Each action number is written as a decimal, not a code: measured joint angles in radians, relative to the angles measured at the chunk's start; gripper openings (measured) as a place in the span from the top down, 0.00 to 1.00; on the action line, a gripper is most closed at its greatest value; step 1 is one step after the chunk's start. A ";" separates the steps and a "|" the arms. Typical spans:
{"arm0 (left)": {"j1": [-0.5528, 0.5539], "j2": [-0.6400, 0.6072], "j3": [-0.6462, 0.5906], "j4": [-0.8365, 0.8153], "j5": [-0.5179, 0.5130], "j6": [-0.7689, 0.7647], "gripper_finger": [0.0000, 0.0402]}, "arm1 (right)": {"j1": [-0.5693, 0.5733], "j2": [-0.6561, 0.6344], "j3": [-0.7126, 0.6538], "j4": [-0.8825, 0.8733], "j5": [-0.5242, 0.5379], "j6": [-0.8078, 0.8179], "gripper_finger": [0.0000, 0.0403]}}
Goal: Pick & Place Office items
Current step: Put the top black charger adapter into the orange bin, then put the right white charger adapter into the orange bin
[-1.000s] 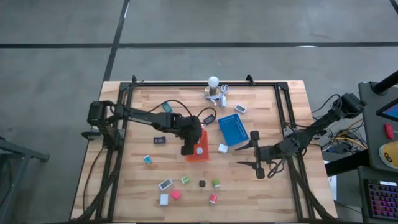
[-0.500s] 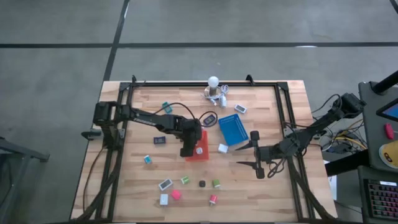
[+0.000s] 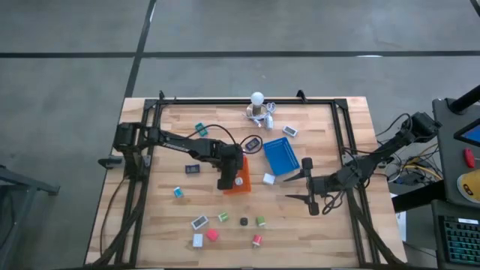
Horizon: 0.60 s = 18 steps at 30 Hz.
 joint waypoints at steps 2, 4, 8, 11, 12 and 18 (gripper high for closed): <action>0.000 0.000 0.001 0.001 0.000 -0.005 0.59 | 0.000 0.000 0.000 0.000 0.000 0.000 0.44; 0.000 -0.001 0.001 0.006 0.000 -0.009 0.49 | 0.000 0.000 0.000 0.000 0.000 0.000 0.44; 0.000 -0.002 0.003 0.007 0.000 -0.021 0.33 | 0.000 0.000 0.000 -0.005 0.000 0.004 0.44; -0.001 -0.004 0.011 0.007 0.001 -0.030 0.27 | 0.000 0.000 0.000 -0.021 0.001 0.016 0.44; -0.001 -0.005 0.015 0.006 0.001 -0.032 0.25 | 0.000 0.000 0.000 -0.027 0.002 0.024 0.44; -0.006 -0.027 0.045 -0.012 0.004 -0.019 0.21 | -0.002 0.000 0.000 -0.053 0.003 0.065 0.44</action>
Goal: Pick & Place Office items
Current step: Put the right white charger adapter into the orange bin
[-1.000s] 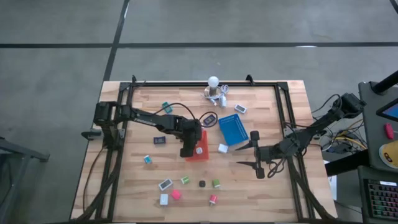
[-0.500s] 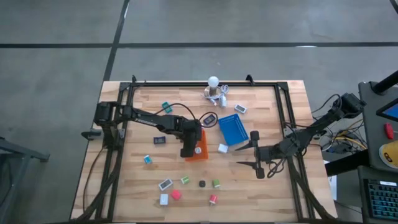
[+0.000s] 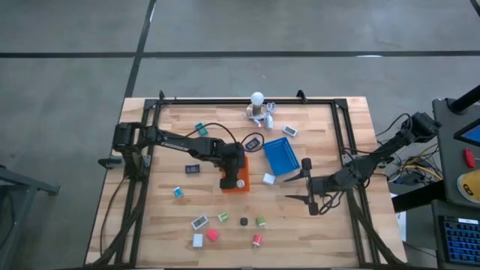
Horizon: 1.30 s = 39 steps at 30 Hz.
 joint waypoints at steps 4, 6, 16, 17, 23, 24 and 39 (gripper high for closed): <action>-0.001 -0.048 0.003 0.004 -0.022 0.011 0.21 | -0.004 0.001 0.002 -0.012 0.002 0.031 0.44; -0.004 -0.080 0.001 0.014 -0.060 0.014 0.21 | -0.013 0.002 0.008 -0.041 0.002 0.050 0.44; -0.021 -0.296 -0.173 0.291 -0.147 0.048 0.21 | -0.096 0.034 0.117 -0.282 -0.030 0.156 0.44; -0.021 -0.318 -0.206 0.325 -0.148 0.048 0.21 | -0.109 0.045 0.136 -0.327 -0.048 0.173 0.44; -0.021 -0.461 -0.414 0.540 -0.148 0.022 0.21 | -0.189 0.181 0.283 -0.562 -0.150 0.243 0.40; -0.021 -0.480 -0.450 0.572 -0.148 0.013 0.21 | -0.203 0.209 0.310 -0.608 -0.172 0.251 0.38; -0.021 -0.759 -0.766 0.842 -0.162 -0.012 0.21 | -0.348 0.601 0.717 -1.073 -0.391 0.219 0.24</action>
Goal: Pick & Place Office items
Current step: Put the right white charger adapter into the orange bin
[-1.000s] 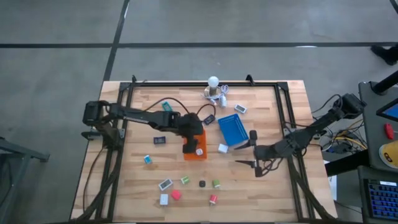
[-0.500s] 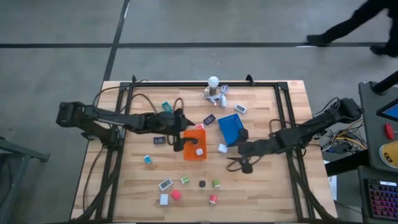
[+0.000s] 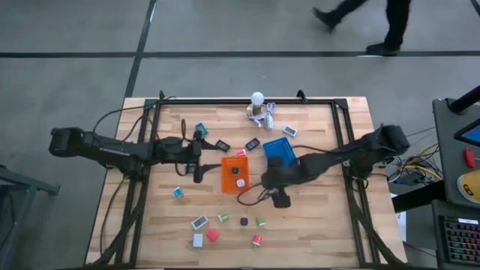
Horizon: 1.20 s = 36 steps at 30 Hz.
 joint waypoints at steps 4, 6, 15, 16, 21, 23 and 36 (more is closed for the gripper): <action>0.000 -0.033 -0.018 0.017 0.000 -0.001 0.21 | -0.045 0.069 0.071 -0.082 -0.040 -0.022 0.25; -0.003 -0.043 -0.023 0.011 0.000 0.000 0.21 | -0.063 0.087 0.097 -0.113 -0.070 -0.026 0.24; -0.005 -0.040 -0.028 0.016 0.000 0.003 0.21 | -0.154 0.070 0.106 -0.158 -0.164 0.032 0.24; -0.005 -0.040 -0.028 0.016 0.000 0.003 0.21 | -0.162 0.070 0.102 -0.158 -0.174 0.036 0.24; -0.006 -0.040 -0.028 0.016 0.000 0.002 0.21 | -0.176 0.083 0.077 -0.151 -0.199 0.039 0.25; -0.006 -0.040 -0.028 0.017 0.000 0.002 0.21 | -0.176 0.087 0.067 -0.147 -0.206 0.045 0.25; -0.006 -0.040 -0.028 0.024 0.000 -0.004 0.21 | -0.176 0.088 -0.001 -0.021 -0.213 0.089 0.25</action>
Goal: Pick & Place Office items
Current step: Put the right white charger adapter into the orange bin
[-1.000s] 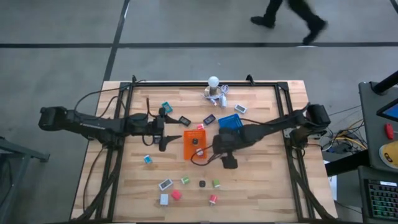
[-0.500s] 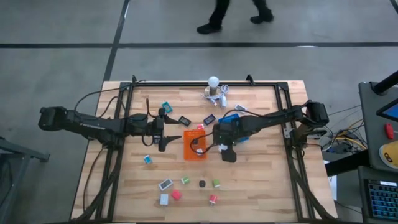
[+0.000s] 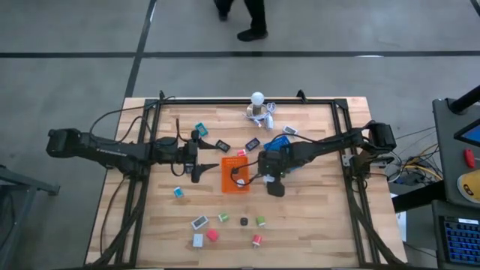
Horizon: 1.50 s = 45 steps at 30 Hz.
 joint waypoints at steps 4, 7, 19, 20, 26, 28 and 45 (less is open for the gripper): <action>0.000 0.000 0.000 0.000 0.000 0.000 0.21 | 0.000 0.000 -0.024 0.029 0.009 0.003 0.25; 0.000 0.000 0.000 0.000 0.000 0.000 0.21 | 0.000 0.000 -0.040 0.036 0.027 0.008 0.25; 0.000 0.000 0.000 0.000 0.000 -0.001 0.21 | 0.002 0.085 -0.048 0.102 0.034 0.008 0.25; 0.000 0.000 0.000 0.000 0.000 -0.002 0.21 | 0.002 0.095 -0.041 0.099 0.037 0.006 0.26; 0.000 -0.001 -0.002 0.000 0.000 -0.008 0.21 | 0.008 0.109 -0.023 0.095 0.038 -0.001 0.34; 0.000 -0.001 -0.002 0.001 0.000 -0.008 0.21 | 0.012 0.105 -0.022 0.096 0.038 -0.004 0.40; 0.000 -0.001 -0.002 0.000 -0.004 0.000 0.21 | 0.072 0.103 -0.023 0.083 0.026 -0.011 0.57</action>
